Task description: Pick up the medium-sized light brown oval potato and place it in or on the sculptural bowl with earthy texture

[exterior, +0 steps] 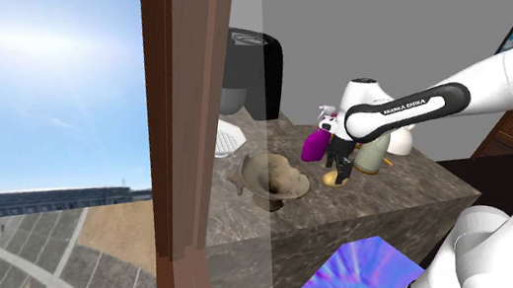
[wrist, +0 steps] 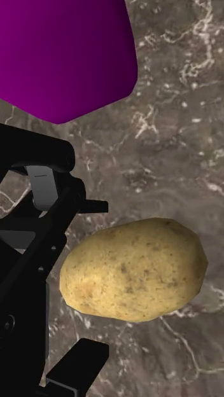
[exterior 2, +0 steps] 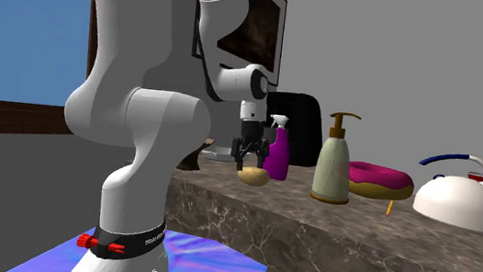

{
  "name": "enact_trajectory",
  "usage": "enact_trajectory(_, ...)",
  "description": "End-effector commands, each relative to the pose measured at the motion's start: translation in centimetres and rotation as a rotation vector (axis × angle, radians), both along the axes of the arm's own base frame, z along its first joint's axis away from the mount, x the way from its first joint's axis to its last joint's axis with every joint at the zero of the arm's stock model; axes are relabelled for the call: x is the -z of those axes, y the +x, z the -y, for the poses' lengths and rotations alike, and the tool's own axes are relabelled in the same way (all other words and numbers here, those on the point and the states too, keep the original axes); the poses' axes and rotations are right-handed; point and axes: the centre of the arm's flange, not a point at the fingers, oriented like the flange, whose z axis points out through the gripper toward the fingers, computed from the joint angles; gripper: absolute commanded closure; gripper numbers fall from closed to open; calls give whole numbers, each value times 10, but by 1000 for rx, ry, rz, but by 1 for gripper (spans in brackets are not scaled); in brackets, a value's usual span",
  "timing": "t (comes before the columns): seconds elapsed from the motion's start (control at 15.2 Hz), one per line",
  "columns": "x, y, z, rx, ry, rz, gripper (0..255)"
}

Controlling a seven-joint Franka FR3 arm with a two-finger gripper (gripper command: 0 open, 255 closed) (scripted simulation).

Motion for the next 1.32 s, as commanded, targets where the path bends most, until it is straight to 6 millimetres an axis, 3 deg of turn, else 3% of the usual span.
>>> enact_trajectory(0.0,11,0,0,-1,0,1,0)
enact_trajectory(0.07,19,0,0,-1,0,1,0)
enact_trajectory(0.59,19,0,0,-1,0,1,0)
enact_trajectory(0.66,19,0,0,-1,0,1,255)
enact_trajectory(1.25,19,0,0,-1,0,1,255)
